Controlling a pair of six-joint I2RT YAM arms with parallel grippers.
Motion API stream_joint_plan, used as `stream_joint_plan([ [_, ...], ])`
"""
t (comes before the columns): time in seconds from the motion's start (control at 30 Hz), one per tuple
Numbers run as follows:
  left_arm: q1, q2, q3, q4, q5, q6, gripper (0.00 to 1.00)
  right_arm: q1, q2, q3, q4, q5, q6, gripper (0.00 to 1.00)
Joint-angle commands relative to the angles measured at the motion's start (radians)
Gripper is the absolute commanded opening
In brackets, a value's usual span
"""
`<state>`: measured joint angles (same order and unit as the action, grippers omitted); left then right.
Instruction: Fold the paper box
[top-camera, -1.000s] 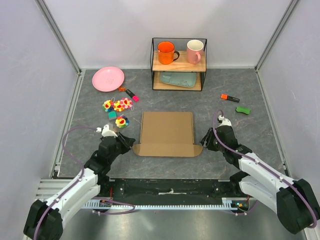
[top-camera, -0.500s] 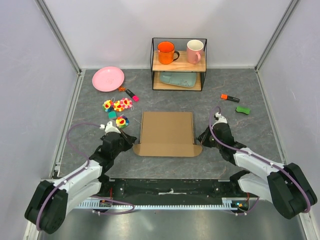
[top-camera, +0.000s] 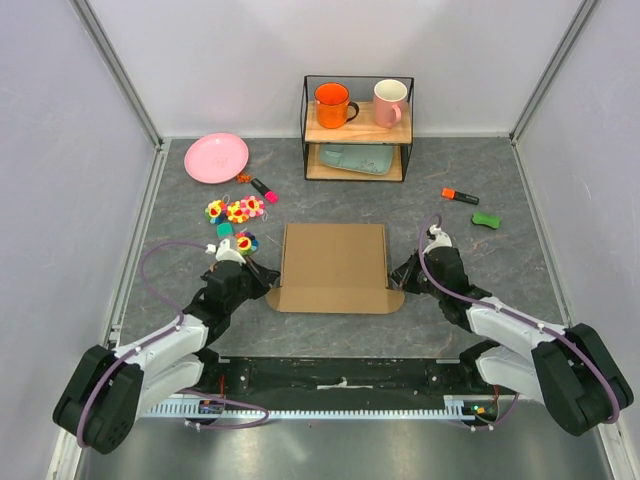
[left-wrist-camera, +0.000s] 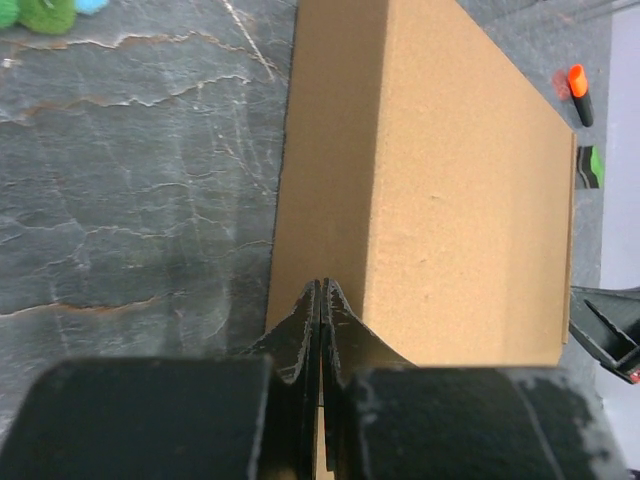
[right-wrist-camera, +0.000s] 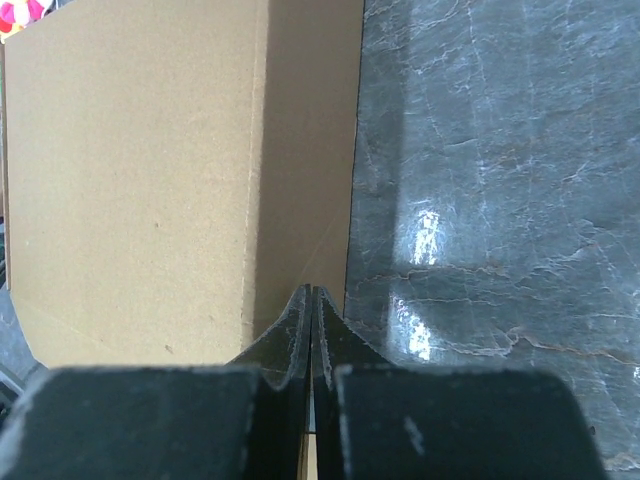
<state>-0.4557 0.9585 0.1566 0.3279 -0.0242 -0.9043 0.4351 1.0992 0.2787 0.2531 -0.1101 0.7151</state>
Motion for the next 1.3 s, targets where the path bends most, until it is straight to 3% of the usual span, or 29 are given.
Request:
stream_joint_plan([
  [0.0, 0.002, 0.031, 0.046, 0.080, 0.062, -0.015, 0.02, 0.005, 0.014, 0.002, 0.061, -0.030, 0.015, 0.00],
  [0.13, 0.002, 0.037, 0.032, 0.097, 0.139, -0.019, 0.02, 0.008, 0.007, 0.001, 0.067, -0.051, 0.015, 0.00],
  [0.4, 0.002, -0.134, 0.006, 0.022, 0.185, -0.021, 0.02, 0.014, -0.087, 0.017, 0.002, -0.075, 0.010, 0.00],
  [0.77, 0.002, -0.283, 0.061, -0.096, 0.253, -0.027, 0.02, 0.017, -0.289, 0.198, -0.274, -0.077, -0.002, 0.00],
  [1.03, 0.002, -0.310, 0.127, -0.122, 0.245, -0.045, 0.02, 0.019, -0.268, 0.321, -0.331, -0.080, 0.015, 0.00],
  [1.27, 0.002, -0.253, 0.279, -0.156, 0.239, -0.036, 0.02, 0.019, -0.219, 0.369, -0.342, -0.082, 0.067, 0.00],
])
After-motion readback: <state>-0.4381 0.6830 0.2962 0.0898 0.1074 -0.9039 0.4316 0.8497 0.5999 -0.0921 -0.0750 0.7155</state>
